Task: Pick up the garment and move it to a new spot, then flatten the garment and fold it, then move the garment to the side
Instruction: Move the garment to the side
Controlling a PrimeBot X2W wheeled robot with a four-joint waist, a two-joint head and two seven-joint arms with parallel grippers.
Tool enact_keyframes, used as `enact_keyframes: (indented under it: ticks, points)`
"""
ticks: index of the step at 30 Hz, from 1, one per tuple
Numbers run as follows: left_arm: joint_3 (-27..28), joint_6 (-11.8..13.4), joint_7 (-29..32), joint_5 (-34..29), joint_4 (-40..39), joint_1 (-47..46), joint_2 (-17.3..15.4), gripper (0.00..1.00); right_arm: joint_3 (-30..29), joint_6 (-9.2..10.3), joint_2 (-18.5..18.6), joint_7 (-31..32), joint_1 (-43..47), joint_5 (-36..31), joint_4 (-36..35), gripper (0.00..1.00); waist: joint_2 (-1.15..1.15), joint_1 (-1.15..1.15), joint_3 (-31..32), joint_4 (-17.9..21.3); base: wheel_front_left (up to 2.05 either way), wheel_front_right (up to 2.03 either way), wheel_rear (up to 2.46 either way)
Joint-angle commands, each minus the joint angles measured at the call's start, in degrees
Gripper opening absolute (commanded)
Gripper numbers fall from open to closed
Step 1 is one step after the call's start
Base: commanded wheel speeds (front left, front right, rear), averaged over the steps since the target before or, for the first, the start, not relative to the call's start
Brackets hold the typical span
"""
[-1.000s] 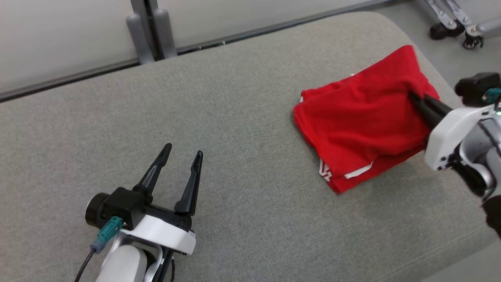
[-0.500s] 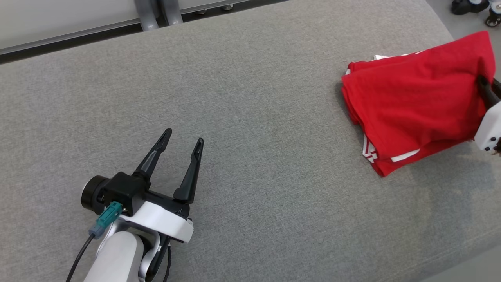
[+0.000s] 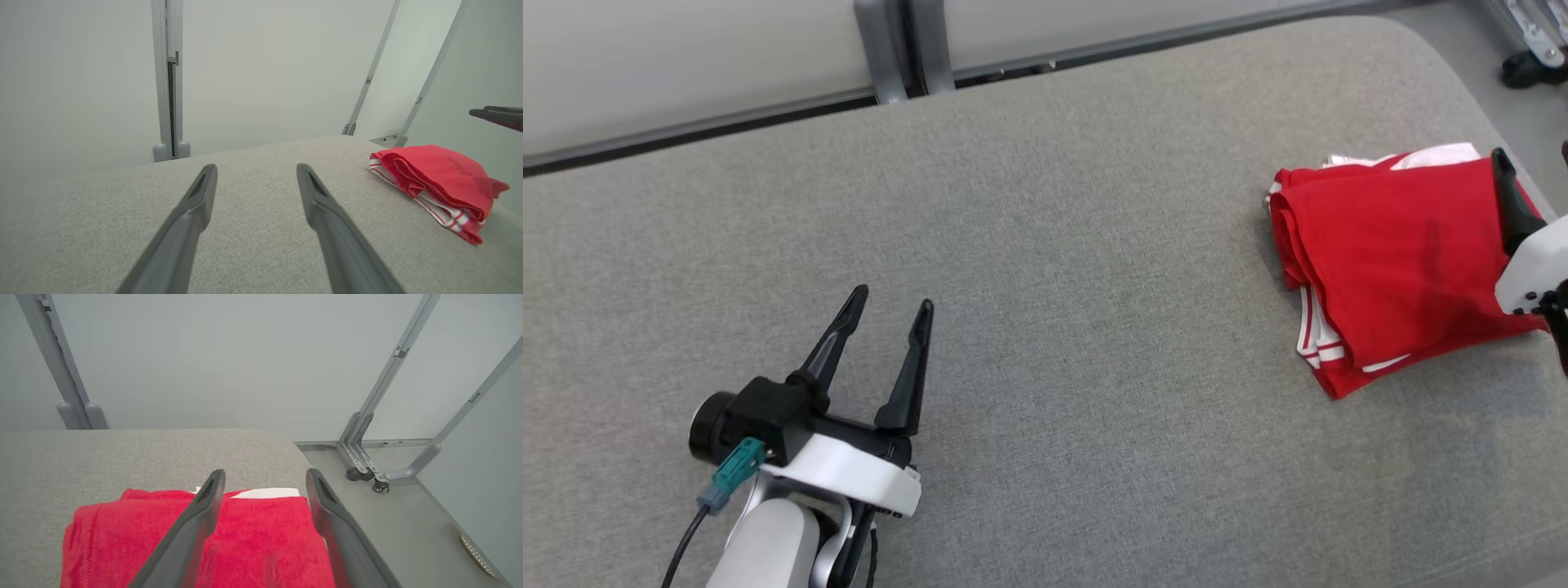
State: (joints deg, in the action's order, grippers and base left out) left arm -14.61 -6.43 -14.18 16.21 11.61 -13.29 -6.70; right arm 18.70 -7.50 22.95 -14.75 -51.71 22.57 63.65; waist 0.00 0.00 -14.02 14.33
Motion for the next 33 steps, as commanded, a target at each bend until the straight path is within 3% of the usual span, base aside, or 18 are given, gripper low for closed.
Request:
enact_keyframes:
  ticks: [1,8,17,33]
  points:
    - [0.9,0.6,-0.5,0.6,-0.2,1.1,-0.2,1.0,-1.3,0.0,0.1,-0.4,2.5,-0.5,-4.1,1.0,0.0,0.0,2.7,-1.1,0.0,0.0,0.0]
    - [4.2,2.4,-0.9,1.8,-1.6,4.3,-0.4,1.0,-6.5,0.0,-1.0,-0.4,10.8,-1.7,-17.7,1.0,0.0,0.0,7.2,-3.1,0.0,0.0,0.0]
    - [8.4,3.5,-0.9,2.8,-4.7,10.4,-0.5,1.0,-11.4,0.0,-5.0,-0.5,25.6,-3.3,-32.3,1.0,0.0,0.0,13.7,-7.6,0.0,0.0,0.0]
    - [11.0,1.7,-0.9,2.7,-3.5,15.6,-0.6,1.0,-16.2,0.0,-10.9,-0.4,46.7,-4.2,-48.9,1.0,0.0,0.0,16.5,-15.7,0.0,0.0,0.0]
